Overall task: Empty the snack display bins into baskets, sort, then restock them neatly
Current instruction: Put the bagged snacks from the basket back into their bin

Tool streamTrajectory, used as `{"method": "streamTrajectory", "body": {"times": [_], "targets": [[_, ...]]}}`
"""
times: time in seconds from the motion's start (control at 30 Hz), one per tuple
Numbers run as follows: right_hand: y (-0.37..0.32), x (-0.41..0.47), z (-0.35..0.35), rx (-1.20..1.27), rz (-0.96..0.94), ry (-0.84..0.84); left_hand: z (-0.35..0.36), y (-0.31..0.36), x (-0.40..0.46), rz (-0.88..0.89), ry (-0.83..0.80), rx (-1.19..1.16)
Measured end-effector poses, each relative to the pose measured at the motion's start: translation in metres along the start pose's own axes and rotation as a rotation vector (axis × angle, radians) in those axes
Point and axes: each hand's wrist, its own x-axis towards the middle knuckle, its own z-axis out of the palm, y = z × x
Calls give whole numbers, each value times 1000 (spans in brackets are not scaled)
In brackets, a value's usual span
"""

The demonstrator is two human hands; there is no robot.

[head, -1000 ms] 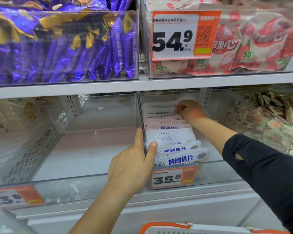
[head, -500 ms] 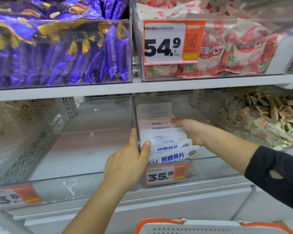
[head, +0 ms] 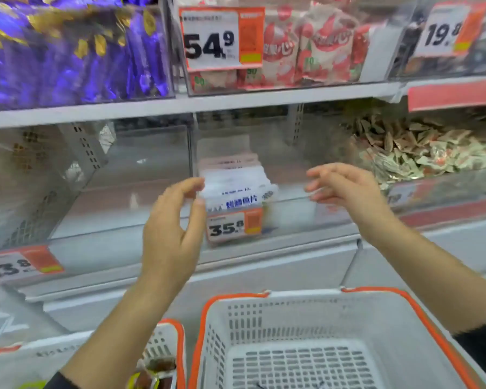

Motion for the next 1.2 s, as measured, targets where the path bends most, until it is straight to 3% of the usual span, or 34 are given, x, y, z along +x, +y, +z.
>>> {"method": "streamTrajectory", "body": {"times": [0.1,0.23,0.33,0.37,0.43,0.53,0.7,0.8,0.87,0.93,1.0,1.1,1.2], "targets": [[61,-70,-21,-32,131,-79,17,4,-71,2,-181,-48],[176,-135,-23,-174,557,-321,65,-33,-177,-213,-784,158],[249,-164,-21,-608,686,-754,97,-69,-236,-449,-1310,402],[272,-170,-21,-756,684,-884,107,-79,-253,-509,-1437,447],[307,-179,-19,-952,710,-969,127,-98,-282,-585,-1556,543],[349,-182,-20,-1288,521,-990,148,-123,-315,-543,-1563,642],[392,-199,-18,-1445,79,-1255,166,-125,-343,234,-1670,674],[396,-203,-11,-1496,38,-1243,170,-124,-348,346,-1703,675],[390,-197,-14,-1441,175,-1179,169,-125,-343,191,-1627,635],[377,-189,-23,-1272,366,-1025,167,-121,-326,-131,-1470,501],[359,-186,-35,-1032,582,-738,160,-116,-306,-463,-1272,346],[323,-186,-51,-308,857,-130,140,-105,-277,-975,-906,-55],[276,-189,-53,54,902,96,106,-72,-237,-1213,-556,-414]]}}
